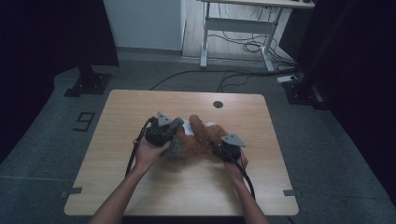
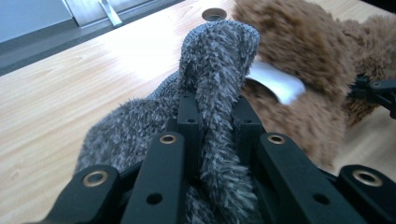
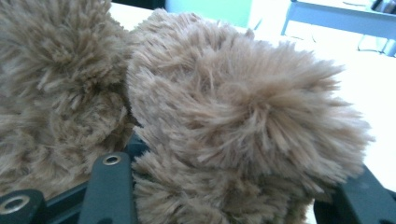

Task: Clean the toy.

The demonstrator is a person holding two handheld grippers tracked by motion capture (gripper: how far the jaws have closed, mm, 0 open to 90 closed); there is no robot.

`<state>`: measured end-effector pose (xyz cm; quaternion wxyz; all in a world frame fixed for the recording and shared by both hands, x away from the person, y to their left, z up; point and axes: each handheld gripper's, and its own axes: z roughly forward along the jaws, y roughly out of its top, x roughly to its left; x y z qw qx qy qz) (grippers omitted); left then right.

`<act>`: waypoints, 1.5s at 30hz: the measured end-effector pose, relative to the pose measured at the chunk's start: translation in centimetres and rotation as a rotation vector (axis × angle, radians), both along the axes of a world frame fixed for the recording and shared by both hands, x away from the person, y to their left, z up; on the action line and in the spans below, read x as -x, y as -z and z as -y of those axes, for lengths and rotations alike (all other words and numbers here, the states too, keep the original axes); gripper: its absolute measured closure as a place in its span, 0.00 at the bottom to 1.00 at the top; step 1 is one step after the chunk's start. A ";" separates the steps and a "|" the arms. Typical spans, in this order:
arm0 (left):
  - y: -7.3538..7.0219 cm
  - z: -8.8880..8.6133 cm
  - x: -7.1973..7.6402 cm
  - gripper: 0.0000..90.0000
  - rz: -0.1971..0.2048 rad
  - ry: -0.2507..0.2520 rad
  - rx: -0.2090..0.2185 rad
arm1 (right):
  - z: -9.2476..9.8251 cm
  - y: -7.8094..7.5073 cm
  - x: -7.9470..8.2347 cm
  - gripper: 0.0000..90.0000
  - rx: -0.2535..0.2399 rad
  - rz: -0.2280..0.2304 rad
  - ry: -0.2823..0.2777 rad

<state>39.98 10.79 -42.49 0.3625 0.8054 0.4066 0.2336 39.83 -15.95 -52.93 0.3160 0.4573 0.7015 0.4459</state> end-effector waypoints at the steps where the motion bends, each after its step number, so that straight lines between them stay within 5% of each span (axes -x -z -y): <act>1: 0.0 0.2 -0.3 0.86 -0.003 -0.004 -0.002 | 0.1 0.0 -0.4 0.48 -0.010 -0.002 0.000; 9: 0.6 0.7 -1.3 0.86 -0.064 0.012 0.034 | 1.7 0.2 -0.1 0.40 -0.043 -0.006 -0.117; 13: 1.6 0.4 -0.3 0.86 -0.083 0.039 0.034 | 2.8 0.0 1.1 0.24 -0.063 -0.052 -0.187; 18: 3.0 -0.3 1.3 0.86 -0.078 0.055 0.059 | 4.1 -1.5 2.7 0.16 -0.113 -0.114 -0.267; 23: 3.8 -1.1 2.5 0.86 -0.095 0.076 0.116 | 5.2 -3.7 3.1 0.17 -0.197 -0.098 -0.251; 29: 4.7 -1.9 4.3 0.86 -0.107 0.106 0.150 | 4.1 -3.1 2.4 0.14 -0.149 -0.198 -0.265; 35: 5.7 -2.7 5.4 0.86 -0.170 0.143 0.182 | 3.9 -1.8 3.9 0.15 -0.128 -0.240 -0.260; 45: 6.1 -1.7 4.1 0.87 -0.176 0.113 0.203 | 3.3 -1.0 4.9 0.35 -0.052 -0.195 -0.152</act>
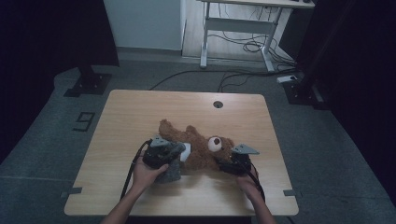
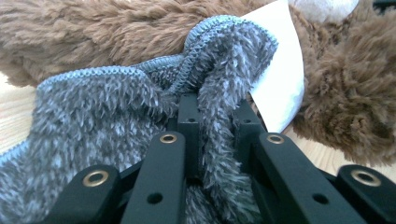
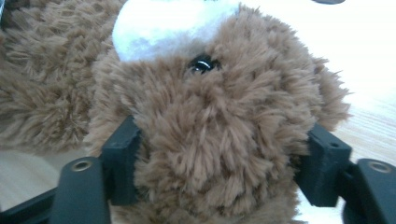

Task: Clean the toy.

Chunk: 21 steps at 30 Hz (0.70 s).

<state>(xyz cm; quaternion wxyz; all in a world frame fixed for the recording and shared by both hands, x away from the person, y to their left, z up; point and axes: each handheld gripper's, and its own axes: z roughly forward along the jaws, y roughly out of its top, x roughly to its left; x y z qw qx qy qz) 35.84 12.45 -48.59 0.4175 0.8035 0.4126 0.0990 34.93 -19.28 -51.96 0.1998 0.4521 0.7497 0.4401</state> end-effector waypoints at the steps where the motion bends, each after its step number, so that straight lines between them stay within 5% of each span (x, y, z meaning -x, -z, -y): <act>1: 0.0 0.2 -0.2 0.87 -0.003 -0.004 0.006 | 0.1 0.0 -0.2 0.35 -0.003 0.007 0.010; 7: -1.0 0.4 -0.6 0.86 -0.001 -0.014 0.037 | 1.2 0.5 -1.3 0.36 -0.051 0.039 0.023; 12: -4.3 1.6 -0.1 0.87 0.092 -0.010 0.060 | 1.4 0.6 -1.1 0.36 -0.059 0.055 0.000; 17: -7.0 6.4 -1.0 0.87 0.110 0.079 0.058 | 1.4 0.6 -0.8 0.36 -0.053 0.064 -0.008; 21: -6.4 11.8 -1.7 0.86 0.076 0.165 0.010 | 1.4 0.7 -0.7 0.36 -0.060 0.070 -0.003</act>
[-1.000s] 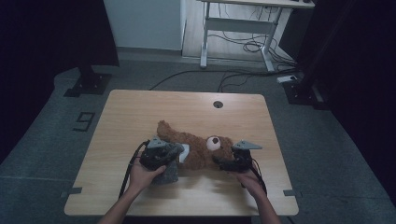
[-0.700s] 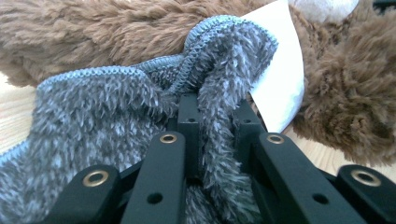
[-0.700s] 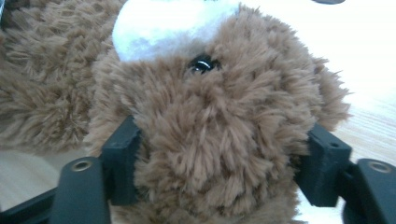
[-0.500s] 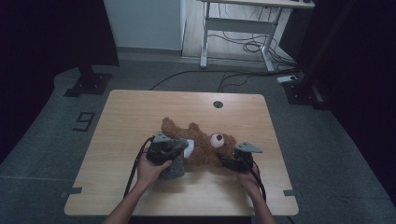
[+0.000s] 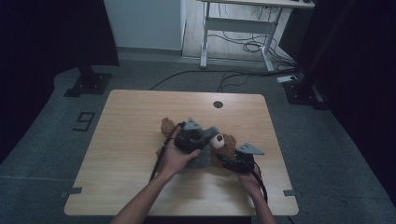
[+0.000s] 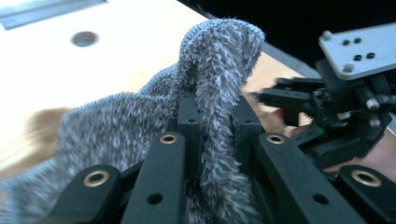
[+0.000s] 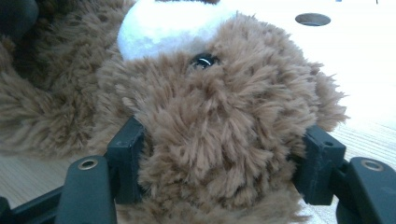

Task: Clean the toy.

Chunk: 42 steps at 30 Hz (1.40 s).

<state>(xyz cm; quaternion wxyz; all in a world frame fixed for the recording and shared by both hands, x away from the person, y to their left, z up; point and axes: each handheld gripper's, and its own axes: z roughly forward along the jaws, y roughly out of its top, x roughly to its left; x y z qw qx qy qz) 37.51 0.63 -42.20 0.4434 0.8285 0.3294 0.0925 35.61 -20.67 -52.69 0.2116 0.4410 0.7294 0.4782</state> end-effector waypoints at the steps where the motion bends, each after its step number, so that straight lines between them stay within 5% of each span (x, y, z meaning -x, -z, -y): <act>1: 0.6 1.1 -0.1 0.86 -0.012 0.018 -0.012 | 0.0 0.0 0.0 0.36 0.001 0.000 0.000; 4: 2.6 3.3 -0.1 0.86 -0.015 0.028 -0.059 | 0.0 0.0 0.0 0.36 0.007 0.001 0.003; 8: 3.9 3.1 0.2 0.87 0.020 0.009 -0.051 | 0.2 0.3 0.0 0.38 -0.002 -0.006 0.015; 13: 5.0 0.9 1.0 0.88 0.090 -0.039 -0.202 | -0.1 0.2 0.0 0.39 -0.002 -0.003 0.032; 16: 5.2 -1.8 0.6 0.89 0.043 -0.061 -0.119 | 0.0 0.2 0.1 0.40 0.004 0.002 0.023; 19: 4.4 -3.9 0.7 0.89 0.055 -0.090 -0.086 | -0.1 0.3 0.1 0.41 0.008 0.010 0.022; 25: 4.0 -8.2 0.8 0.89 0.083 -0.166 -0.097 | 0.1 0.4 0.1 0.41 0.000 0.011 0.012; 34: 7.3 -14.1 0.6 0.88 -0.037 -0.273 -0.117 | 0.0 0.4 0.3 0.42 0.010 0.021 0.007; 38: 6.3 -14.8 0.5 0.88 -0.034 -0.284 -0.067 | 0.0 0.4 0.3 0.42 0.004 0.018 0.013; 42: 2.8 -12.8 1.1 0.88 0.051 -0.228 -0.006 | 0.0 0.4 0.3 0.42 -0.001 0.017 0.015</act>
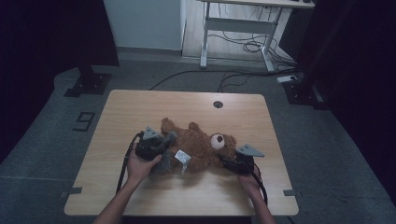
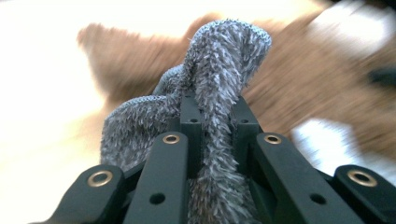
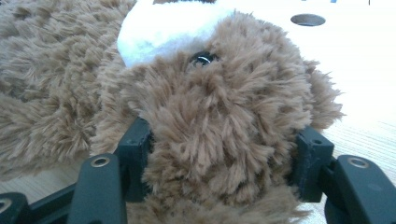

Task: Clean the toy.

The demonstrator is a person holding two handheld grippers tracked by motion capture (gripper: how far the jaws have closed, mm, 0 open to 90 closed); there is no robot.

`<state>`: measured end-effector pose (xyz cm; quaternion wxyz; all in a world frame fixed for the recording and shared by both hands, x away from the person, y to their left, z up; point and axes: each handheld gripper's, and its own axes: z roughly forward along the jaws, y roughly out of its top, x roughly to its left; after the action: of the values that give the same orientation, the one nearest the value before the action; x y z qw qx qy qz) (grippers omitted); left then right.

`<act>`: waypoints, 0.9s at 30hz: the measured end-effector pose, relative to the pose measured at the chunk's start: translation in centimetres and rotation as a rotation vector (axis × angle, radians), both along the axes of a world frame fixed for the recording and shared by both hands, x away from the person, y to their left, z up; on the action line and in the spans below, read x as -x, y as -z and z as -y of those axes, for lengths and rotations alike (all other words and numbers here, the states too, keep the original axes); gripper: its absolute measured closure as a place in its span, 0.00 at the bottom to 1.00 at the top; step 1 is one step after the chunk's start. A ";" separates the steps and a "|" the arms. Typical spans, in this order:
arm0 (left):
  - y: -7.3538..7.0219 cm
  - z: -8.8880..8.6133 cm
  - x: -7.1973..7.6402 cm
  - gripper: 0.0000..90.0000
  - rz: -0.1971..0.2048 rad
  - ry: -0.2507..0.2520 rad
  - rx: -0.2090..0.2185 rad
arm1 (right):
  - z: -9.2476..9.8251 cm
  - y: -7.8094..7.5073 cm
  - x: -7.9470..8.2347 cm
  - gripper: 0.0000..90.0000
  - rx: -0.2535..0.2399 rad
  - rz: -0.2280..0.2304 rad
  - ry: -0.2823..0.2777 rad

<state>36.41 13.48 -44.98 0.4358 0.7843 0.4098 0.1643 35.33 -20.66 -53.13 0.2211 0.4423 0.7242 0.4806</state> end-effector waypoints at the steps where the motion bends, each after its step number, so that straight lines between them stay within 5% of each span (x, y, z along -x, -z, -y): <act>1: -0.6 0.7 0.1 0.88 0.013 0.019 0.006 | 0.0 0.0 0.0 0.42 -0.001 0.000 0.001; 4: -2.8 4.5 0.5 0.88 0.052 0.099 0.005 | 0.0 0.0 0.0 0.42 -0.001 0.000 0.000; 8: -3.7 10.2 0.2 0.88 0.055 0.188 -0.022 | 0.0 0.0 0.1 0.42 0.001 -0.001 -0.002; 12: -2.5 14.9 -0.7 0.88 0.021 0.241 -0.069 | 0.0 0.0 0.1 0.42 -0.002 -0.001 -0.004; 15: -0.5 16.8 -1.3 0.88 -0.004 0.247 -0.114 | 0.1 0.0 0.1 0.42 0.000 0.001 -0.005; 18: 0.0 16.2 -1.6 0.88 -0.007 0.231 -0.067 | 0.2 0.1 0.0 0.42 -0.007 -0.003 -0.003; 22: -0.2 14.3 -2.1 0.88 0.023 0.163 -0.139 | 0.1 0.0 0.0 0.42 -0.001 0.001 0.000; 24: 0.4 12.8 -2.8 0.88 -0.003 0.128 -0.156 | 0.1 0.0 0.0 0.42 0.000 0.001 -0.003; 27: 0.9 10.2 -3.4 0.88 -0.043 0.107 -0.059 | 0.0 0.0 0.1 0.42 0.002 0.004 -0.003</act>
<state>39.77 3.32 -45.86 0.4116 0.8211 0.3714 0.1359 35.25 -20.62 -53.17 0.2223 0.4400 0.7249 0.4812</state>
